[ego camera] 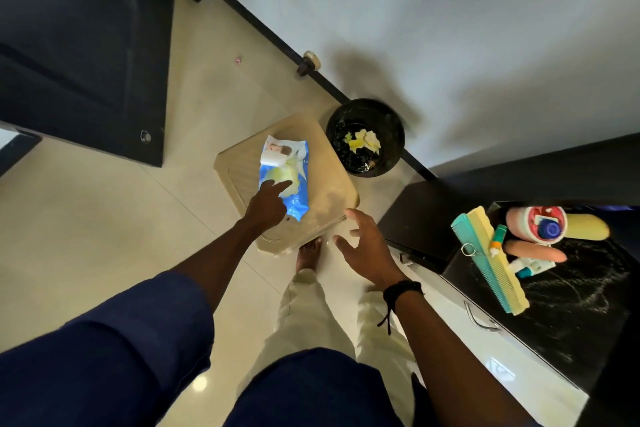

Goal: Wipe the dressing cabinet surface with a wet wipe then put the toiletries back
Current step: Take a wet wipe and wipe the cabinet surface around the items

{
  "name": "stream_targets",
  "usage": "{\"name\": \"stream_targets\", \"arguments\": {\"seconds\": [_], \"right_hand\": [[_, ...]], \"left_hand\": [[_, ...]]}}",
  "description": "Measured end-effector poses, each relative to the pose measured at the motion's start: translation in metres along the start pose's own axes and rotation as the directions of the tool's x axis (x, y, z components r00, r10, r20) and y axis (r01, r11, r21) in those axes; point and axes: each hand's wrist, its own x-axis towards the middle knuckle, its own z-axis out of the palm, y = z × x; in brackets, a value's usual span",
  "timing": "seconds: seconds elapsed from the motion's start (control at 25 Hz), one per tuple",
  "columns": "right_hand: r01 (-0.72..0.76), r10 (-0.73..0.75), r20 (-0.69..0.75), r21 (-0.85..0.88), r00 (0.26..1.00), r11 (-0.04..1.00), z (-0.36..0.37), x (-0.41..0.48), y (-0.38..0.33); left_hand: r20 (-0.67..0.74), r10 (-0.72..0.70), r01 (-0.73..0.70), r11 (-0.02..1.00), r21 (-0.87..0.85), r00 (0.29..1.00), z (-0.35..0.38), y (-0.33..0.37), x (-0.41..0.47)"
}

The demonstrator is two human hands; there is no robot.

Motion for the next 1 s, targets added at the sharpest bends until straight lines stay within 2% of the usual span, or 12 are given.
{"name": "stream_targets", "arguments": {"seconds": [0.08,0.32,0.52,0.56,0.64,0.72,0.8,0.88,1.0], "right_hand": [[-0.037,0.037,0.002,-0.001,0.999,0.999,0.001,-0.003,0.001],[-0.097,0.097,-0.002,-0.002,0.995,0.995,0.001,-0.009,0.003],[-0.118,0.118,0.006,-0.008,0.993,0.993,0.000,-0.010,0.003],[-0.125,0.125,0.004,0.005,0.992,0.992,0.000,-0.010,0.002],[-0.131,0.131,-0.001,0.036,0.991,0.991,-0.001,-0.011,-0.002],[-0.119,0.119,-0.003,0.080,0.993,0.990,-0.001,-0.012,-0.007],[-0.105,0.105,0.006,0.152,0.994,0.983,-0.003,-0.013,-0.015],[-0.095,0.093,0.022,0.211,0.995,0.973,-0.006,-0.012,-0.025],[-0.066,0.046,0.073,0.309,0.996,0.949,-0.015,-0.016,-0.040]], "left_hand": [[0.012,-0.051,0.051,0.998,-0.044,0.999,0.002,0.005,0.016],[-0.024,-0.019,0.016,0.994,-0.113,1.000,0.010,0.013,0.036],[0.000,-0.057,0.057,0.998,-0.017,0.998,0.007,0.007,0.040],[-0.039,-0.072,0.070,0.996,-0.056,0.997,0.006,0.009,0.037],[-0.203,-0.098,0.061,0.982,-0.180,0.974,0.003,0.016,0.020],[-0.391,-0.092,-0.015,0.965,-0.261,0.916,-0.002,0.027,-0.005],[-0.479,-0.115,-0.098,0.913,-0.397,0.870,-0.011,0.039,-0.035],[-0.492,-0.164,-0.143,0.837,-0.528,0.855,-0.020,0.047,-0.063],[-0.371,-0.205,-0.123,0.710,-0.693,0.906,-0.027,0.061,-0.098]]}}
